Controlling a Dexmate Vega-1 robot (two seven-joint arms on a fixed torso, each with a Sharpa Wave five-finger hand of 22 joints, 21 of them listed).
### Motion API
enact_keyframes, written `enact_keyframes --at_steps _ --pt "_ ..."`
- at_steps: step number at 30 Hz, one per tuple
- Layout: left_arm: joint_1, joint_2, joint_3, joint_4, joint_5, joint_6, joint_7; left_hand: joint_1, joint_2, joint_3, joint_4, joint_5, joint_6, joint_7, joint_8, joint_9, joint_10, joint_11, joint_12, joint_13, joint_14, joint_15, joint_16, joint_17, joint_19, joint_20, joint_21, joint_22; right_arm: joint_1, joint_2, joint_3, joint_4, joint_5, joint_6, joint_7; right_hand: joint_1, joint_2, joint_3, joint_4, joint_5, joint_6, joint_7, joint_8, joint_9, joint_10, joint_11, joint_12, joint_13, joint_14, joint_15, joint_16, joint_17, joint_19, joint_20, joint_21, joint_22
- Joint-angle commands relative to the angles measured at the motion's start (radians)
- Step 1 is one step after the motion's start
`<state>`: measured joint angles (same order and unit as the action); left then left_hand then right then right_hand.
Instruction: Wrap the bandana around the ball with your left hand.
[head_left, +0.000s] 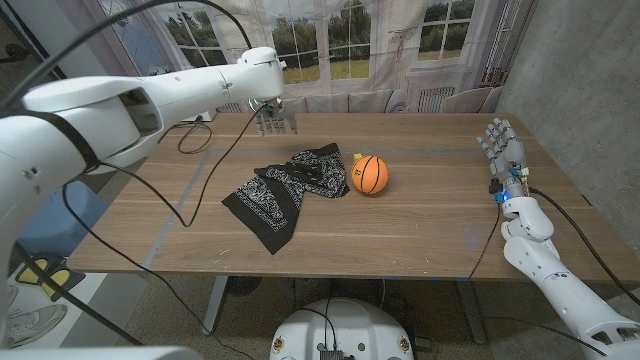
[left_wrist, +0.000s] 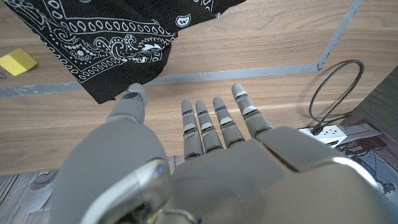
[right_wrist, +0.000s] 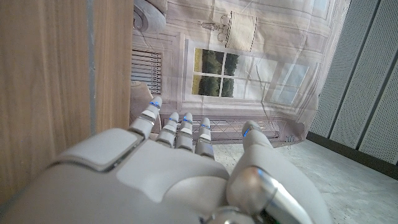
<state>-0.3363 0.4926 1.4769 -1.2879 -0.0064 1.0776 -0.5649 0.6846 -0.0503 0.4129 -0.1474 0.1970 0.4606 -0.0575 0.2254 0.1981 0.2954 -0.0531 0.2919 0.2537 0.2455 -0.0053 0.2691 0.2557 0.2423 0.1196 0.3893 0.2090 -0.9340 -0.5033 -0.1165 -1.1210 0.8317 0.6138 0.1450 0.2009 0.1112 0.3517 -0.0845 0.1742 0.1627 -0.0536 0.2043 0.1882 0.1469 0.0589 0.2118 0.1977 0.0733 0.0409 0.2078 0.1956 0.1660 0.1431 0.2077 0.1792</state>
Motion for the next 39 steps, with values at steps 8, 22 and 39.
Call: enact_keyframes --at_steps 8,22,39 --pt "-0.053 -0.157 0.184 0.172 0.261 -0.097 -0.214 0.003 -0.037 -0.031 0.004 0.028 0.002 -0.018 -0.002 0.009 -0.044 0.001 -0.017 0.009 -0.048 0.01 -0.033 -0.013 -0.026 0.003 -0.012 -0.001 0.029 0.02 -0.006 0.045 0.003 0.011 0.011 0.001 -0.004 -0.001 0.002 0.004 0.006 -0.003 0.001 0.003 0.009 0.001 0.003 0.005 0.011 -0.002 0.007 0.0 0.01 -0.003 0.004 0.006" --pt "-0.029 -0.225 0.19 0.24 0.378 -0.177 -0.276 0.027 -0.045 -0.039 0.001 0.046 0.044 -0.083 0.014 0.012 -0.052 -0.006 -0.02 0.013 -0.053 0.007 -0.042 -0.021 -0.026 -0.001 -0.014 -0.003 0.051 0.034 -0.008 0.092 0.014 0.021 0.036 -0.003 -0.003 -0.001 0.004 0.004 0.007 -0.003 0.0 0.004 0.01 0.001 0.001 0.005 0.013 -0.002 0.006 0.0 0.01 -0.001 0.004 0.006" --pt "0.03 -0.328 0.127 0.408 0.468 -0.347 -0.286 0.082 -0.035 -0.049 -0.007 0.061 0.055 -0.153 0.021 0.014 -0.068 -0.038 -0.026 0.018 -0.064 -0.016 -0.051 -0.026 -0.012 -0.028 -0.013 -0.006 0.053 0.034 -0.003 0.115 0.013 0.03 0.032 -0.008 -0.003 -0.001 0.006 0.003 0.009 -0.004 -0.001 0.004 0.012 0.0 0.001 0.006 0.017 0.001 0.006 0.0 0.011 -0.001 0.004 0.006"
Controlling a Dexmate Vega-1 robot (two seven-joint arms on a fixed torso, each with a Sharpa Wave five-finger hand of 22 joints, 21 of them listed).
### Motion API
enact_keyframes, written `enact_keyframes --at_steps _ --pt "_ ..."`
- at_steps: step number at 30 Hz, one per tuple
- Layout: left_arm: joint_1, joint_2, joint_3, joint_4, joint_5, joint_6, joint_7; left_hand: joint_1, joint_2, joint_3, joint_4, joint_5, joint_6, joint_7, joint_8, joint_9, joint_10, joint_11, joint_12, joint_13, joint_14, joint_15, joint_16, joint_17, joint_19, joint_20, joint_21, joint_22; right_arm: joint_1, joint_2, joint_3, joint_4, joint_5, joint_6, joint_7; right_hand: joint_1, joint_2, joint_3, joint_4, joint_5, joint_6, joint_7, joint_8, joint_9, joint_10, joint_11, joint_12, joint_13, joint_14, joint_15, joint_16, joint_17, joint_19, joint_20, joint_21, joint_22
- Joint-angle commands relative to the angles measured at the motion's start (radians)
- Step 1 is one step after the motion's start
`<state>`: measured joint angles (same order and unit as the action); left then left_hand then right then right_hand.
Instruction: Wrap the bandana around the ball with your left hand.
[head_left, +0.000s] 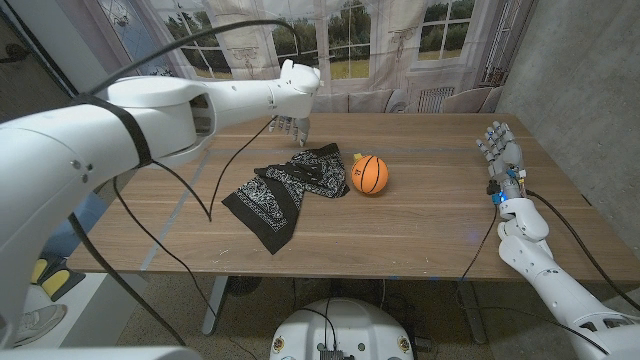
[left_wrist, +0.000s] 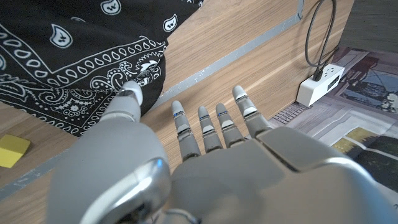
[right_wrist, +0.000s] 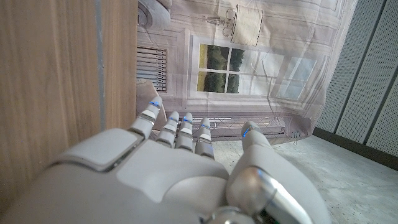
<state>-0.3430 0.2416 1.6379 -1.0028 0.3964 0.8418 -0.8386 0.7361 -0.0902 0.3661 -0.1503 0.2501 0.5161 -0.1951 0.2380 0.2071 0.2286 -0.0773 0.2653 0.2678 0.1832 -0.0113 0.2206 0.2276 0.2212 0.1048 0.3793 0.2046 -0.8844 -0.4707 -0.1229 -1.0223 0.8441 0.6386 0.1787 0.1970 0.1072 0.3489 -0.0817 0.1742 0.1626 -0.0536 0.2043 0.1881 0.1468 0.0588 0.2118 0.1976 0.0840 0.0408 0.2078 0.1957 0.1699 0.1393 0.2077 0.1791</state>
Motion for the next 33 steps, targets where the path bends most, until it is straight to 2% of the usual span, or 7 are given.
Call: enact_keyframes --at_steps 1,7,12,19,26,28,33 --pt "0.039 -0.085 -0.041 0.139 0.066 -0.124 -0.014 0.038 0.007 -0.001 -0.005 0.009 0.001 -0.017 0.009 0.005 -0.006 -0.017 -0.001 0.004 -0.005 -0.012 -0.004 0.001 0.009 -0.017 -0.004 -0.002 0.003 0.001 0.003 0.017 -0.001 0.006 -0.003 -0.004 0.001 0.002 0.003 0.003 0.01 -0.003 -0.001 0.004 0.012 0.0 0.001 0.006 0.006 0.002 0.006 0.0 0.007 0.003 0.004 0.006" --pt "0.051 -0.148 -0.059 0.26 0.084 -0.209 -0.026 0.055 0.011 -0.004 -0.007 0.011 0.013 -0.02 0.014 0.005 -0.014 -0.017 -0.003 0.005 -0.018 -0.009 -0.01 0.0 0.006 -0.017 -0.006 -0.003 0.006 0.001 0.004 0.026 -0.002 0.009 -0.005 -0.006 0.002 0.002 0.004 0.004 0.01 -0.003 -0.002 0.004 0.012 -0.001 0.0 0.006 0.008 0.001 0.006 0.001 0.007 0.003 0.004 0.006" --pt "0.062 -0.187 -0.073 0.331 0.101 -0.252 -0.023 0.074 0.017 -0.008 -0.007 0.011 0.051 -0.021 0.031 0.006 -0.007 -0.031 0.001 0.006 -0.019 -0.017 -0.011 -0.002 0.013 -0.025 -0.005 -0.004 0.011 0.002 0.003 0.036 -0.002 0.01 -0.003 -0.007 0.002 0.002 0.005 0.004 0.011 -0.004 -0.002 0.004 0.012 -0.001 0.0 0.006 0.009 0.004 0.006 0.0 0.007 0.003 0.004 0.006" --pt "0.076 -0.24 -0.083 0.425 0.124 -0.304 -0.016 0.088 0.022 -0.012 -0.006 0.01 0.085 -0.02 0.045 0.006 -0.002 -0.033 0.005 0.007 -0.016 -0.024 -0.011 -0.003 0.018 -0.032 -0.005 -0.005 0.018 0.006 0.002 0.051 0.0 0.012 0.003 -0.009 0.003 0.003 0.005 0.004 0.011 -0.003 -0.002 0.004 0.011 -0.001 -0.001 0.006 0.013 0.006 0.006 0.0 0.008 0.003 0.004 0.006" --pt "0.088 -0.326 -0.085 0.589 0.137 -0.395 0.019 0.091 0.022 -0.016 -0.005 0.01 0.088 -0.023 0.047 0.006 -0.004 -0.037 0.005 0.008 -0.016 -0.025 -0.011 -0.003 0.017 -0.033 -0.005 -0.005 0.022 0.007 0.002 0.059 0.002 0.012 0.006 -0.01 0.003 0.004 0.006 0.004 0.012 -0.004 -0.003 0.004 0.012 -0.001 -0.001 0.006 0.02 0.006 0.008 0.0 0.01 0.004 0.004 0.006" --pt "0.092 -0.336 -0.09 0.611 0.135 -0.413 0.033 0.093 0.024 -0.017 -0.004 0.009 0.09 -0.023 0.048 0.006 -0.003 -0.033 0.006 0.008 -0.016 -0.025 -0.011 -0.003 0.018 -0.034 -0.005 -0.005 0.024 0.008 0.002 0.062 0.003 0.012 0.009 -0.01 0.003 0.004 0.006 0.004 0.012 -0.004 -0.003 0.004 0.013 -0.001 -0.001 0.006 0.022 0.005 0.009 0.0 0.01 0.005 0.005 0.006" --pt "0.101 -0.342 -0.093 0.628 0.139 -0.431 0.054 0.103 0.04 -0.018 0.0 0.008 0.124 -0.02 0.064 0.009 0.013 -0.042 0.013 0.009 -0.01 -0.027 -0.008 -0.001 0.022 -0.033 -0.005 -0.006 0.029 0.008 -0.001 0.068 -0.001 0.011 0.007 -0.011 0.003 0.004 0.006 0.004 0.012 -0.005 -0.003 0.004 0.014 -0.001 -0.001 0.006 0.025 0.004 0.009 0.0 0.012 0.005 0.005 0.006"
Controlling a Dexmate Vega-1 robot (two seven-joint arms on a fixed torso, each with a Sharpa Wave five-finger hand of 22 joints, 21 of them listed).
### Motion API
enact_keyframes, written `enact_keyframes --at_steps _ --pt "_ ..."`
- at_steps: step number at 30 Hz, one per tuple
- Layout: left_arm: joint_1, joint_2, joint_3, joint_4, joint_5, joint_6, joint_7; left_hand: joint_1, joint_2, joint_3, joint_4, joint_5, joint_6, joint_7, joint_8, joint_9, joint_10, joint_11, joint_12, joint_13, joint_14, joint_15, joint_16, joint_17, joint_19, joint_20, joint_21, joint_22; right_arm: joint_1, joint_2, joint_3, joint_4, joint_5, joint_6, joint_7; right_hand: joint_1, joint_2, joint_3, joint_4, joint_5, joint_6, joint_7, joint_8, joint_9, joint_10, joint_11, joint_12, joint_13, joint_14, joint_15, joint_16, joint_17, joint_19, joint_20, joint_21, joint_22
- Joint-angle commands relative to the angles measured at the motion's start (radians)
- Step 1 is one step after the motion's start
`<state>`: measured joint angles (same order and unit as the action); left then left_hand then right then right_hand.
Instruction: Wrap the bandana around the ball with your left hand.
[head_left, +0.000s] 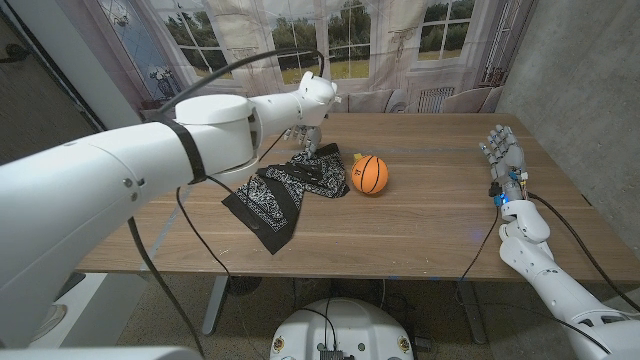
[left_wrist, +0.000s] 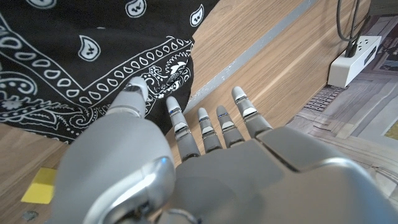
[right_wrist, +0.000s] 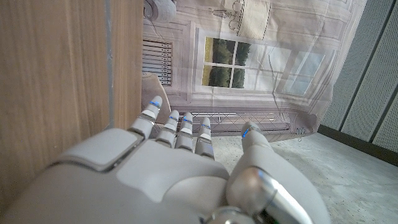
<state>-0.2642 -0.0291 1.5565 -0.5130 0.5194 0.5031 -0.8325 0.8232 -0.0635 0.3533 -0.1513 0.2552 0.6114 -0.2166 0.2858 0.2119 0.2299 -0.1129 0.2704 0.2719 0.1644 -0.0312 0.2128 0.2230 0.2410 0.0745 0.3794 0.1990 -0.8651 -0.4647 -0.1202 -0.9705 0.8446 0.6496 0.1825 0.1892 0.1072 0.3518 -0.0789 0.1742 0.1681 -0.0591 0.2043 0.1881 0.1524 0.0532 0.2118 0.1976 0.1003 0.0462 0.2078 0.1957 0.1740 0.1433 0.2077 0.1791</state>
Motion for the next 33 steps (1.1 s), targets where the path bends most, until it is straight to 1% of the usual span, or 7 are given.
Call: enact_keyframes --at_steps 1,7,15,18,23,29,33 --pt "0.024 -0.072 -0.011 0.139 0.018 -0.093 0.052 0.02 0.019 -0.006 0.002 0.0 0.045 0.002 0.025 0.006 0.018 -0.009 0.012 0.005 0.013 -0.012 0.001 0.004 0.005 -0.007 -0.004 0.0 0.01 0.002 -0.004 0.017 -0.002 0.001 0.003 -0.003 0.003 0.001 0.003 0.004 0.007 0.001 -0.003 0.004 0.009 0.005 -0.001 0.006 0.008 -0.002 0.009 0.0 0.007 0.002 0.005 0.006" --pt "0.038 -0.078 0.011 0.148 0.041 -0.106 0.089 0.059 0.053 -0.001 -0.002 -0.014 0.141 0.013 0.066 0.008 0.04 -0.025 0.023 0.006 0.03 -0.024 0.006 0.004 0.018 -0.009 -0.001 -0.001 0.016 0.004 -0.007 0.022 -0.005 0.0 0.002 -0.004 0.002 0.002 0.003 0.004 0.007 0.001 -0.004 0.004 0.008 0.006 -0.001 0.006 0.013 -0.001 0.01 0.0 0.009 0.002 0.006 0.006" --pt "0.049 -0.077 0.014 0.146 0.053 -0.074 0.118 0.162 0.168 0.031 -0.011 -0.063 0.41 0.097 0.166 0.0 0.14 -0.038 0.064 0.005 0.1 -0.065 0.027 0.005 0.049 -0.019 0.008 -0.001 0.021 0.004 -0.012 0.023 -0.014 0.0 -0.009 -0.005 0.002 0.003 0.003 0.004 0.008 0.0 -0.004 0.004 0.009 0.007 -0.002 0.006 0.017 0.0 0.01 0.0 0.01 0.003 0.006 0.006" --pt "0.048 -0.071 0.01 0.126 0.058 -0.032 0.106 0.171 0.177 0.033 -0.012 -0.065 0.418 0.11 0.169 0.0 0.165 -0.044 0.073 0.005 0.112 -0.07 0.033 0.006 0.056 -0.023 0.012 -0.001 0.023 0.004 -0.012 0.022 -0.014 0.0 -0.009 -0.005 0.002 0.003 0.003 0.004 0.007 0.0 -0.004 0.004 0.009 0.007 -0.002 0.006 0.018 0.0 0.01 0.0 0.01 0.003 0.006 0.006" --pt "0.059 0.132 0.0 -0.273 0.116 0.179 0.089 0.174 0.198 0.04 -0.004 -0.065 0.393 0.111 0.168 0.011 0.177 -0.043 0.078 0.006 0.124 -0.071 0.038 0.011 0.063 -0.024 0.015 0.0 0.021 0.002 -0.012 0.012 -0.016 0.002 -0.016 -0.005 0.002 0.004 0.003 0.004 0.008 0.0 -0.004 0.004 0.008 0.007 -0.002 0.006 0.018 -0.002 0.009 -0.001 0.01 0.003 0.006 0.006" --pt "0.107 0.321 -0.078 -0.635 0.195 0.383 0.213 0.176 0.214 0.052 0.001 -0.063 0.365 0.126 0.173 0.026 0.182 -0.044 0.08 0.007 0.134 -0.072 0.038 0.015 0.072 -0.025 0.02 0.0 0.013 -0.001 -0.009 -0.005 -0.018 0.007 -0.027 -0.004 0.003 0.005 0.002 0.005 0.01 0.003 -0.004 0.004 0.009 0.006 -0.002 0.006 0.018 -0.001 0.008 -0.001 0.01 0.003 0.006 0.006" --pt "0.156 0.4 -0.154 -0.786 0.226 0.455 0.321 0.175 0.217 0.056 0.002 -0.062 0.359 0.128 0.178 0.033 0.186 -0.041 0.082 0.007 0.139 -0.072 0.038 0.016 0.077 -0.022 0.023 0.001 0.008 -0.004 -0.009 -0.018 -0.022 0.006 -0.036 -0.003 0.003 0.006 0.001 0.005 0.011 0.003 -0.004 0.004 0.011 0.006 -0.002 0.006 0.018 -0.001 0.007 -0.001 0.011 0.003 0.005 0.006"
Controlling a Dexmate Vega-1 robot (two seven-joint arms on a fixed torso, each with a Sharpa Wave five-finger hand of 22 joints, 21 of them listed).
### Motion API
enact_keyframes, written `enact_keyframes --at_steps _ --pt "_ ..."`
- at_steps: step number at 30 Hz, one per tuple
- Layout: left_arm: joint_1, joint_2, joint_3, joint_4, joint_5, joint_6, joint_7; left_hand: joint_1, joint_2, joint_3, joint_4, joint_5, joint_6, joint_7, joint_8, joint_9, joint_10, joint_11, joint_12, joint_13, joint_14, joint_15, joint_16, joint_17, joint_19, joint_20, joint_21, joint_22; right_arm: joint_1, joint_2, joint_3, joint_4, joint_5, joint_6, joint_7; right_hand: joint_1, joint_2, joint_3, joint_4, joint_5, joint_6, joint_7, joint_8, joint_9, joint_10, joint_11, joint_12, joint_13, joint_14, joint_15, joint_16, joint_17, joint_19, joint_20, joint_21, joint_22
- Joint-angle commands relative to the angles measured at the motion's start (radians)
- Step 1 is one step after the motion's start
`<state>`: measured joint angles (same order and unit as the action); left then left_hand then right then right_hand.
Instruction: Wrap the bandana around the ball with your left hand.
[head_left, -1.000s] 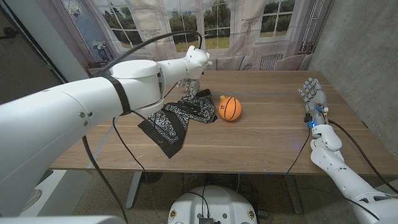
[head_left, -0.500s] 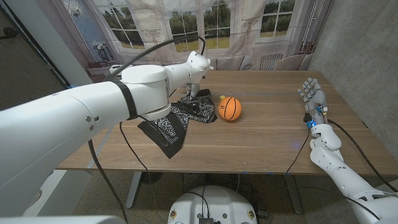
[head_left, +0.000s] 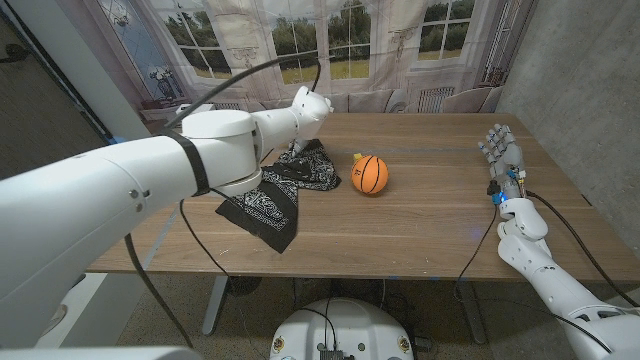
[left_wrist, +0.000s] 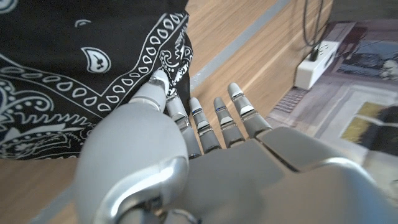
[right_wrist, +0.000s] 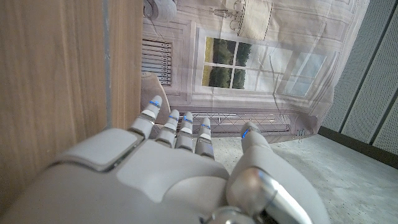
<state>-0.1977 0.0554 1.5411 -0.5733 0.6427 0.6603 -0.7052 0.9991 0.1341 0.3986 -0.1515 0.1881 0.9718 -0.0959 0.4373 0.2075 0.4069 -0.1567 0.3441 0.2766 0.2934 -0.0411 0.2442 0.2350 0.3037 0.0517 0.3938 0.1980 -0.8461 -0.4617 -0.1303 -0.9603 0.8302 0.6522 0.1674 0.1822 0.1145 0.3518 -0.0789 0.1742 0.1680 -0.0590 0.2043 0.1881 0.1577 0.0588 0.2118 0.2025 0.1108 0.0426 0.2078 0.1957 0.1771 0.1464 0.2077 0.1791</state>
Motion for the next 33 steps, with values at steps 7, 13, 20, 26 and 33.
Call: enact_keyframes --at_steps 7,13,20,26,33 --pt "0.189 0.383 -0.258 -0.883 0.158 0.354 0.412 -0.002 0.018 0.015 0.003 0.004 0.0 0.005 0.039 0.048 0.016 0.003 0.01 0.003 0.019 -0.06 0.006 0.004 0.017 0.005 0.012 0.002 -0.02 -0.011 0.004 -0.049 -0.014 0.009 -0.033 0.005 -0.005 0.007 0.0 0.005 0.012 0.003 -0.004 0.004 0.008 0.003 -0.001 0.001 0.007 0.003 0.006 -0.002 0.007 0.0 0.005 0.006" --pt "0.28 0.372 -0.364 -0.91 0.183 0.331 0.658 -0.007 0.012 0.015 0.003 0.001 0.003 -0.005 0.049 0.056 0.018 0.001 0.01 0.003 0.027 -0.064 0.006 0.004 0.028 0.006 0.018 0.003 -0.025 -0.012 0.003 -0.058 -0.016 0.011 -0.038 0.005 -0.005 0.008 -0.001 0.005 0.012 0.004 -0.004 0.004 0.008 0.001 -0.002 0.001 0.007 0.002 0.005 -0.002 0.007 0.001 0.005 0.006" --pt "0.327 0.358 -0.46 -0.932 0.157 0.244 0.804 -0.014 0.005 0.015 0.005 -0.005 0.008 -0.027 0.064 0.065 0.031 -0.008 0.012 0.003 0.046 -0.079 0.009 0.003 0.041 0.002 0.025 0.004 -0.041 -0.016 0.006 -0.08 -0.021 0.013 -0.053 0.005 -0.005 0.008 -0.001 0.005 0.013 0.003 -0.004 0.004 0.008 0.001 -0.002 0.001 0.007 0.001 0.005 -0.002 0.007 0.001 0.005 0.006" --pt "0.331 0.356 -0.51 -0.968 0.14 0.19 0.835 -0.018 0.001 0.015 0.004 -0.006 0.013 -0.031 0.068 0.063 0.036 -0.012 0.011 0.002 0.049 -0.086 0.008 0.002 0.046 -0.001 0.028 0.004 -0.06 -0.02 0.011 -0.1 -0.02 0.012 -0.066 0.005 -0.005 0.009 -0.002 0.005 0.013 0.004 -0.004 0.004 0.008 0.003 -0.003 0.001 0.008 0.001 0.005 -0.002 0.007 0.001 0.005 0.006" --pt "0.341 0.34 -0.559 -1.002 0.149 0.171 0.897 -0.019 -0.004 0.017 0.002 -0.007 0.018 -0.032 0.073 0.061 0.038 -0.015 0.007 0.001 0.049 -0.091 0.005 0.0 0.046 -0.005 0.03 0.005 -0.075 -0.022 0.016 -0.117 -0.022 0.014 -0.075 0.006 -0.005 0.009 -0.003 0.005 0.014 0.004 -0.005 0.004 0.01 0.003 -0.002 0.001 0.008 0.001 0.004 -0.002 0.008 0.001 0.005 0.006"
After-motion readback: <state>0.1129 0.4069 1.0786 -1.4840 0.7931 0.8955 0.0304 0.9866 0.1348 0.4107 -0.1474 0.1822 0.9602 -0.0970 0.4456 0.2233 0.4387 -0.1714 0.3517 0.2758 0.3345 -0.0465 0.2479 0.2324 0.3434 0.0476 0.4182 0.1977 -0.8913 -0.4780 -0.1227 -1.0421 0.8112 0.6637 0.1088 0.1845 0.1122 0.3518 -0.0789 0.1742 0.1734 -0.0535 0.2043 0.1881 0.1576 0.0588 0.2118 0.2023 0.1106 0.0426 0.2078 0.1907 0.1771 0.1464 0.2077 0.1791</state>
